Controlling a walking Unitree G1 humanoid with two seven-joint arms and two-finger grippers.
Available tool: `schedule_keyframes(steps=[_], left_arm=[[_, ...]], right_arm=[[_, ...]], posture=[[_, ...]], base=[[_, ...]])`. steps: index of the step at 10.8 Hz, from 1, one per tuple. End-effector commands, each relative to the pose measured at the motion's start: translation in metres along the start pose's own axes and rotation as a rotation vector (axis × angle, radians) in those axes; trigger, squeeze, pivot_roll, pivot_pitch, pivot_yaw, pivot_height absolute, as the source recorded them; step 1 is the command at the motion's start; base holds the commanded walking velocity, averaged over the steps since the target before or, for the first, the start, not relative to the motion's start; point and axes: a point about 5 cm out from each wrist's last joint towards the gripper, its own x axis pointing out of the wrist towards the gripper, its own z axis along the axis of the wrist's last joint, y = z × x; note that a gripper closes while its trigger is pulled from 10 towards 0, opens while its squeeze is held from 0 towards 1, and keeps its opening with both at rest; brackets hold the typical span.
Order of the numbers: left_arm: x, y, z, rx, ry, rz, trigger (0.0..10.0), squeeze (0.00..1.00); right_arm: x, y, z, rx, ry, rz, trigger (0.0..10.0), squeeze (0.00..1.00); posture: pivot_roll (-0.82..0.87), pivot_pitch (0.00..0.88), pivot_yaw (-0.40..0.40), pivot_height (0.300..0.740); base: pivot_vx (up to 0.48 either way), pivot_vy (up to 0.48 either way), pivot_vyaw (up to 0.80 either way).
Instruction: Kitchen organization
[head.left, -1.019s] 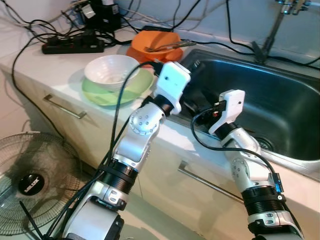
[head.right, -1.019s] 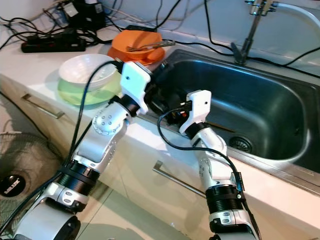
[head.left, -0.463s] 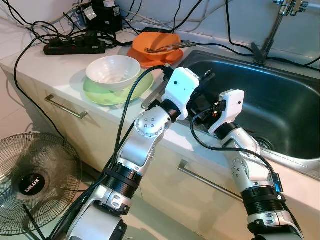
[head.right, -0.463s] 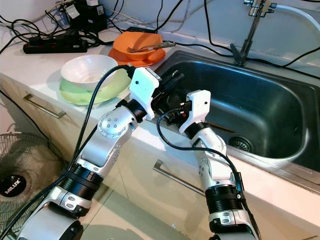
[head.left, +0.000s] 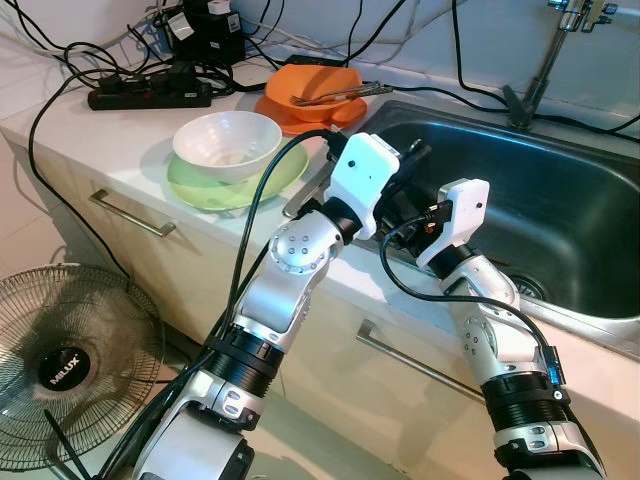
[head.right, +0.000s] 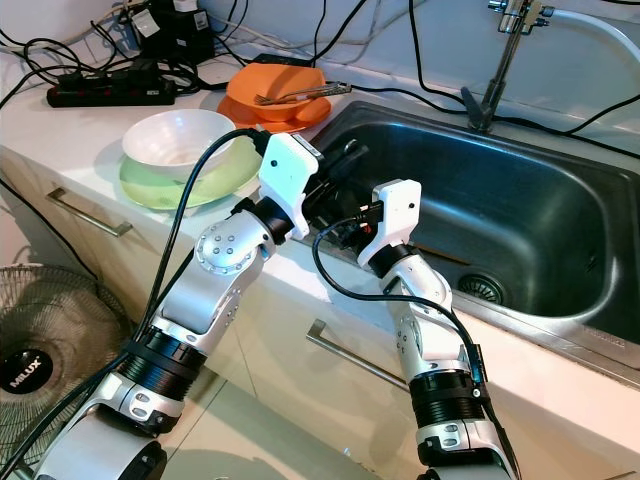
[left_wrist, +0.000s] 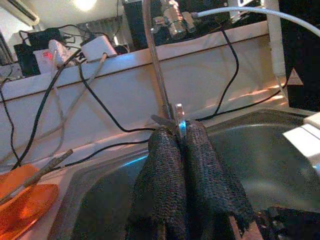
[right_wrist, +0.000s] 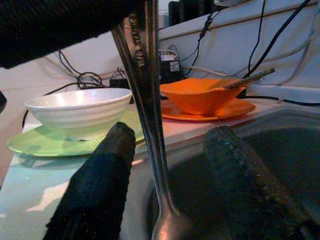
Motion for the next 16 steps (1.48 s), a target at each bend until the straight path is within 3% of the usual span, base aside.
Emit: schedule_keyframes(steps=[1,16], left_arm=[[0.0011,0.0030,0.0065,0.015,-0.018,0.011,10.0,0.00],[0.0019,0.0109,0.0077,0.012,-0.023,0.064,10.0,0.00]], right_arm=[[0.0029,0.0033,0.0011,-0.010,-0.006,0.014,0.0,0.00],[0.0039,0.0086,-0.0046,-0.001,0.006,0.033,0.0,0.00]], posture=[[0.12,0.049,0.019,0.740],[0.12,0.059,0.012,0.740]], base=[[0.000,0.000,0.00],[0.000,0.000,0.00]])
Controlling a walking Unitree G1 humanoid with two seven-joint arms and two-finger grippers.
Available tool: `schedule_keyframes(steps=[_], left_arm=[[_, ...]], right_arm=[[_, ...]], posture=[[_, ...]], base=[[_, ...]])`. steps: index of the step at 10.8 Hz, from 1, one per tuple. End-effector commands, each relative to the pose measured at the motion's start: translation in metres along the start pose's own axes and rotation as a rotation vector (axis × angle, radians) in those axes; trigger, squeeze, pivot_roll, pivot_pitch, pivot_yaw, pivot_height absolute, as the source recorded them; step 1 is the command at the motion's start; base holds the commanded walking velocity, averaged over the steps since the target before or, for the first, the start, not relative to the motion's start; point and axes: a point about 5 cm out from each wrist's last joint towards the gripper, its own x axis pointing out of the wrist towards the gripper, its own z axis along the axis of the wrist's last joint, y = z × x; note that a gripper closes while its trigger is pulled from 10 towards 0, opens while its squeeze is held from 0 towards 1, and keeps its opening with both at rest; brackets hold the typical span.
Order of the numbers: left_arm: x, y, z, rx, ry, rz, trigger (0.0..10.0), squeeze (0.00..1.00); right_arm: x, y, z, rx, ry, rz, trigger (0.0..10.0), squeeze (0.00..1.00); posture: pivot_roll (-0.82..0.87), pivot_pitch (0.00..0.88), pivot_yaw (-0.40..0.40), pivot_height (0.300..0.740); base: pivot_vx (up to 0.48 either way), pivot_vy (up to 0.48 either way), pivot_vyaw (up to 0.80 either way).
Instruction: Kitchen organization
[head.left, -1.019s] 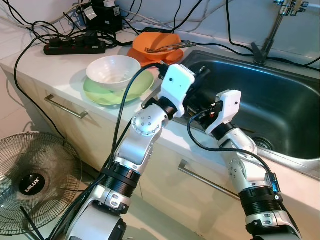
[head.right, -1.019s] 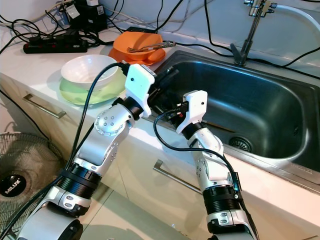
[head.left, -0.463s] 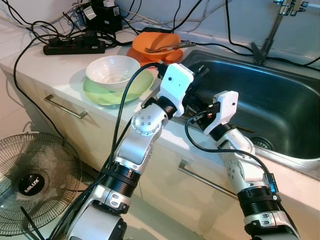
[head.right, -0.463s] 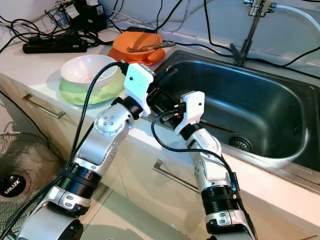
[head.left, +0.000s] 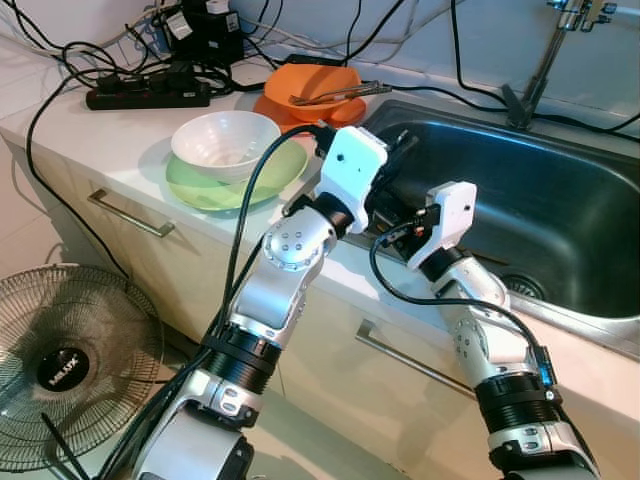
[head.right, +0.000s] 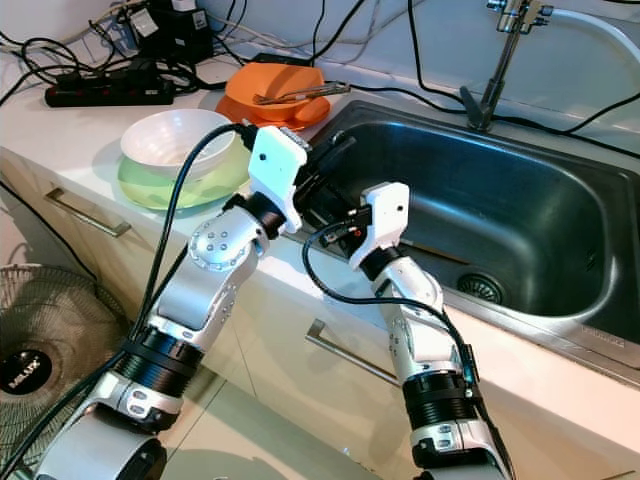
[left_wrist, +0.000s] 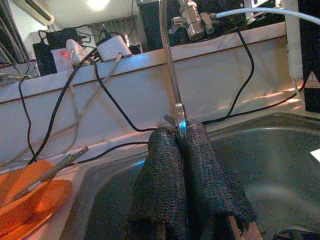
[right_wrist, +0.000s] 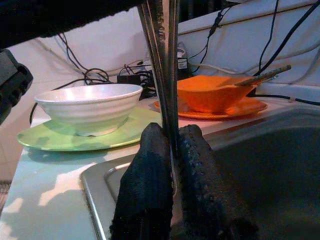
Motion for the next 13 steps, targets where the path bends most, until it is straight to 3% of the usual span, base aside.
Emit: schedule_keyframes(steps=[1,5,6,7,11,12,13], left_arm=[[0.003,0.004,0.007,0.008,-0.020,0.015,10.0,1.00],[0.001,0.010,0.009,0.013,-0.029,0.053,10.0,1.00],[-0.001,0.011,0.011,0.014,-0.038,0.061,10.0,0.36],[-0.007,0.015,0.012,0.004,-0.052,0.085,10.0,0.00],[-0.036,0.020,0.001,-0.088,-0.026,0.148,10.0,0.00],[-0.044,0.022,-0.003,-0.092,-0.005,0.168,10.0,0.00],[-0.053,0.023,-0.012,-0.093,0.037,0.185,10.0,0.00]], right_arm=[[0.001,-0.001,0.000,0.006,-0.002,0.003,0.0,0.00],[0.003,-0.001,-0.001,0.005,-0.002,-0.009,0.0,0.00],[0.003,-0.003,-0.001,0.003,-0.002,-0.018,0.0,0.00],[0.005,-0.007,-0.001,-0.004,0.000,-0.042,0.0,0.00],[0.017,-0.023,-0.001,-0.024,0.028,-0.136,0.0,0.00],[0.021,-0.030,0.000,-0.041,0.036,-0.179,6.6,0.00],[0.024,-0.039,0.003,-0.067,0.043,-0.233,10.0,0.00]], posture=[[0.12,0.059,0.012,0.740],[0.13,0.059,0.007,0.740],[0.13,0.059,0.006,0.740],[0.14,0.059,0.004,0.740],[0.16,0.060,-0.012,0.740],[0.16,0.060,-0.016,0.740],[0.17,0.059,-0.018,0.740]], base=[[0.000,0.000,0.00],[0.000,0.000,0.00],[0.000,0.000,0.00],[0.000,0.000,0.00],[0.000,0.000,0.00],[0.000,0.000,0.00],[0.000,0.000,0.00]])
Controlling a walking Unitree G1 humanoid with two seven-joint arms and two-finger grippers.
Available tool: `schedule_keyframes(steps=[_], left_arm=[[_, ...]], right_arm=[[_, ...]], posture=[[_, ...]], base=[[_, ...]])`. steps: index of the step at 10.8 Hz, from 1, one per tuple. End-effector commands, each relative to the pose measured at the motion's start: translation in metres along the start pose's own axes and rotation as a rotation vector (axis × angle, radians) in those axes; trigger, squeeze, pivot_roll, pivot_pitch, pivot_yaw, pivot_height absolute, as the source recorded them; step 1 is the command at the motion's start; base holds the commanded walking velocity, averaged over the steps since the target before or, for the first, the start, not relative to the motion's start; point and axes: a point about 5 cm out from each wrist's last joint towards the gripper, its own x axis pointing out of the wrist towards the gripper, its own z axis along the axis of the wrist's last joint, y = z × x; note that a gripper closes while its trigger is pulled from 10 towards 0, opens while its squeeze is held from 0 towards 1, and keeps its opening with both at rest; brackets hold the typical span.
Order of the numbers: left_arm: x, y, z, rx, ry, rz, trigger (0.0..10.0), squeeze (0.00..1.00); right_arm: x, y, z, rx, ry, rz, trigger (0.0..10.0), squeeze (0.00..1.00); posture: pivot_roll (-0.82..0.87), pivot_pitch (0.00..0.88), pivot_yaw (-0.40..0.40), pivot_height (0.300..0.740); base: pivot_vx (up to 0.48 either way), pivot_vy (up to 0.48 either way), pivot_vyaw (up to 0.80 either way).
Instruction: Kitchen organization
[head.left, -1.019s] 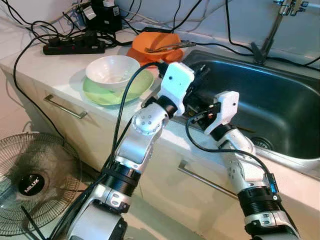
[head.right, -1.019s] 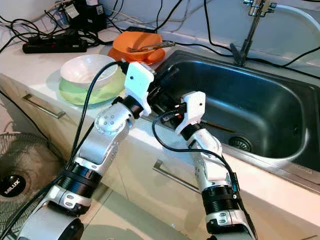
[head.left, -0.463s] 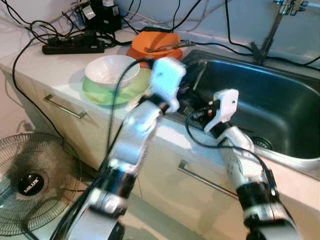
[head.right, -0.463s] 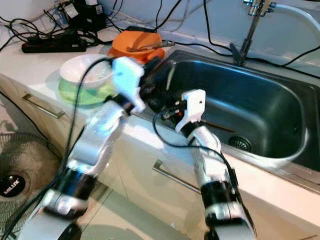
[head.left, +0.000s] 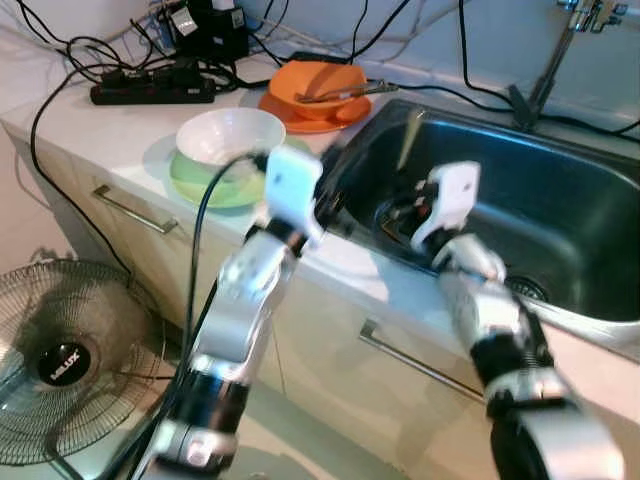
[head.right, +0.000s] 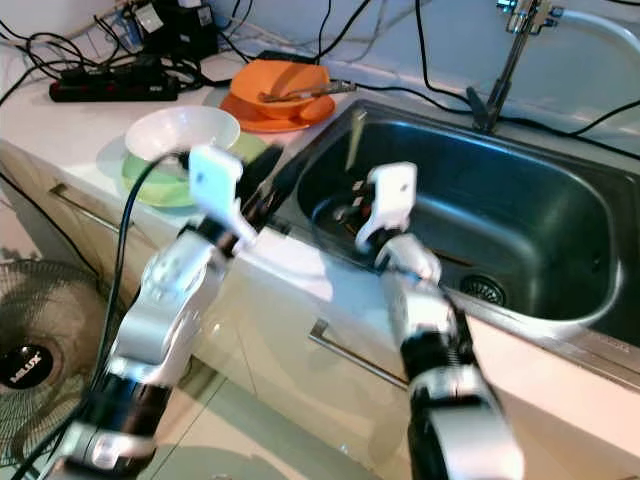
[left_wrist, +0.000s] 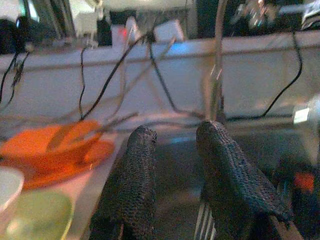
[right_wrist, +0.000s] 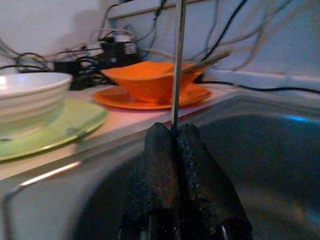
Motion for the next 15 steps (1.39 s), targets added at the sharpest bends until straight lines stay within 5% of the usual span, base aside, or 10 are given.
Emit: schedule_keyframes(steps=[1,5,11,12,14,15], left_arm=[[-0.006,0.003,-0.007,0.003,0.043,0.014,10.0,0.00],[-0.039,-0.003,-0.057,-0.113,0.287,0.021,10.0,0.00],[-0.044,-0.003,-0.062,-0.120,0.297,0.028,10.0,0.00],[-0.044,-0.003,-0.062,-0.118,0.299,0.028,10.0,0.00],[-0.045,-0.003,-0.062,-0.114,0.303,0.028,10.0,0.00],[-0.045,-0.004,-0.063,-0.112,0.305,0.028,10.0,0.00]], right_arm=[[0.003,-0.009,0.003,-0.013,-0.003,-0.052,10.0,0.00],[0.009,-0.028,0.000,-0.061,0.067,-0.160,10.0,0.00],[0.004,-0.024,-0.018,-0.072,0.145,-0.159,10.0,0.00],[0.004,-0.024,-0.019,-0.072,0.150,-0.160,10.0,0.89],[0.003,-0.024,-0.021,-0.075,0.158,-0.162,10.0,0.85],[0.003,-0.024,-0.021,-0.081,0.161,-0.162,10.0,0.00]], posture=[[0.17,0.059,-0.020,0.740],[0.19,0.066,-0.025,0.740],[0.20,0.078,-0.018,0.740],[0.20,0.079,-0.018,0.740],[0.20,0.079,-0.017,0.740],[0.20,0.079,-0.019,0.740]], base=[[0.000,0.000,0.00],[0.000,0.000,0.00],[0.000,0.000,0.00],[0.000,0.000,0.00],[0.000,0.000,0.00],[0.000,0.000,0.00]])
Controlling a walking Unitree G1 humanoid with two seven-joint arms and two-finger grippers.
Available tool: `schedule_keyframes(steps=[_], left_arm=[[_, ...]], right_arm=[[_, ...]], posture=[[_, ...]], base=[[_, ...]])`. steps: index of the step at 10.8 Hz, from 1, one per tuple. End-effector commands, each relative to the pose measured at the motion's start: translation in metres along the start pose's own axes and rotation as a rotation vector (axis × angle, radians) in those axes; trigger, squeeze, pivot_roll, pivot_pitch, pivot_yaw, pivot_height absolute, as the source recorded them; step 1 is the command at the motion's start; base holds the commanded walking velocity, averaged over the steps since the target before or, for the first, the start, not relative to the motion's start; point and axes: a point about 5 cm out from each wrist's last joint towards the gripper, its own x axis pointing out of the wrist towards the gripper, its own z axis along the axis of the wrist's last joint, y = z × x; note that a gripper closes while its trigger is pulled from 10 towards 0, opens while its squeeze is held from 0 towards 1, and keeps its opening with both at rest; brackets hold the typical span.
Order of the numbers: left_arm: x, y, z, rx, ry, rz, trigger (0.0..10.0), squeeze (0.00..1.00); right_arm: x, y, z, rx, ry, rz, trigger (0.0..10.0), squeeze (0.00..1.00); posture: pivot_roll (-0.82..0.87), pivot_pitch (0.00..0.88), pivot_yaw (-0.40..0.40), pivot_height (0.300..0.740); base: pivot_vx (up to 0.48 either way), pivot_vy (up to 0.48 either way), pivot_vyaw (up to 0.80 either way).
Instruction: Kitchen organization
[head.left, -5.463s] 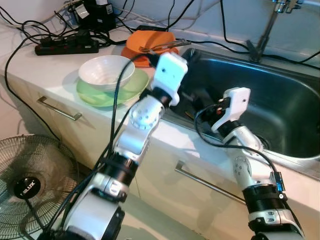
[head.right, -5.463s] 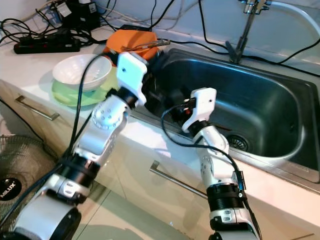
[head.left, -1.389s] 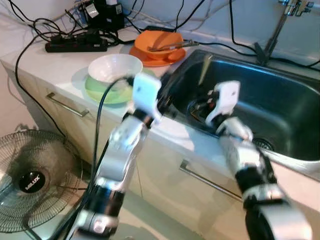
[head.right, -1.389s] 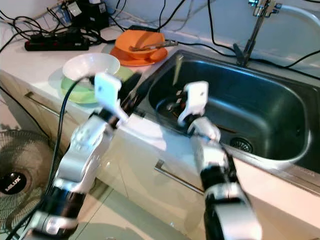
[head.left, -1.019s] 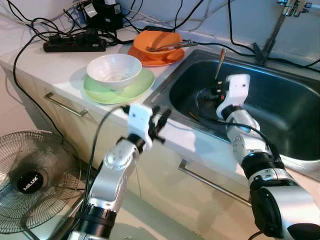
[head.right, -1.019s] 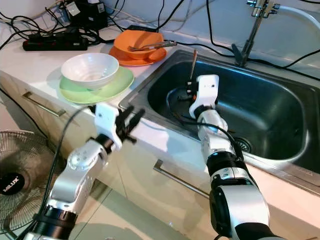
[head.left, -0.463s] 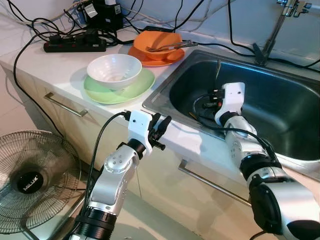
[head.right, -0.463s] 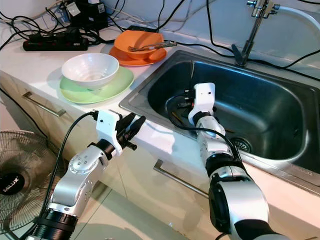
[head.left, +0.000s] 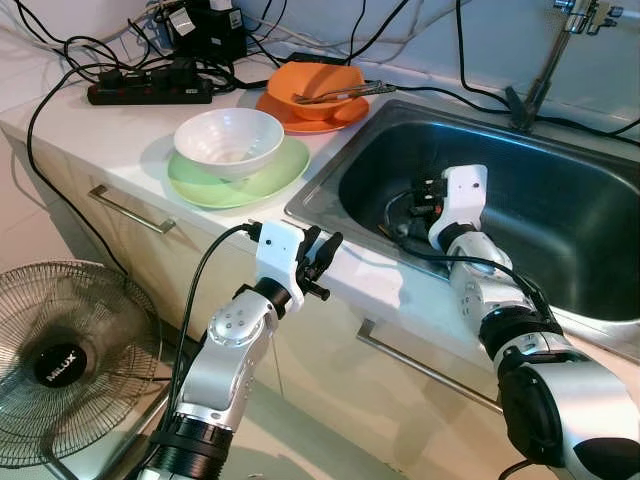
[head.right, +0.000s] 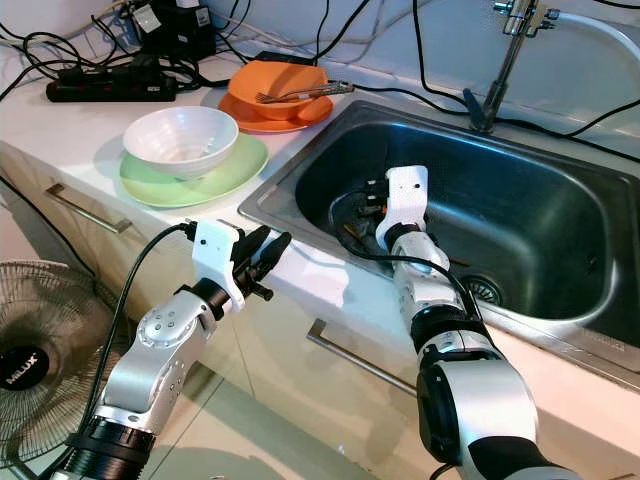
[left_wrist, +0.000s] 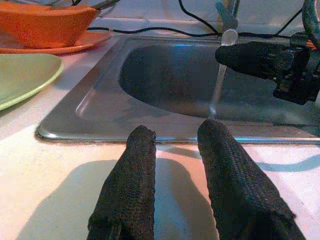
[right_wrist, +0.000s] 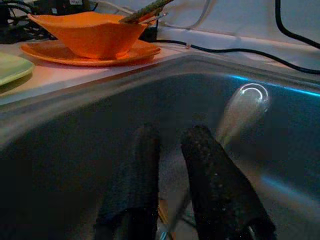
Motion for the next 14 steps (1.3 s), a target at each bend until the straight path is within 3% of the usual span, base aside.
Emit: schedule_keyframes(steps=[1,14], left_arm=[[-0.0015,-0.0003,-0.0019,0.010,0.009,0.002,10.0,0.00],[-0.0008,-0.0002,-0.0012,0.015,0.003,0.008,10.0,0.00]], right_arm=[[0.0009,0.0016,-0.0008,0.003,0.011,-0.001,10.0,0.00],[0.0028,0.0052,0.0051,0.011,-0.027,0.012,10.0,0.00]], posture=[[0.20,0.079,-0.020,0.740],[0.20,0.077,-0.022,0.740]], base=[[0.000,0.000,0.00],[0.000,0.000,0.00]])
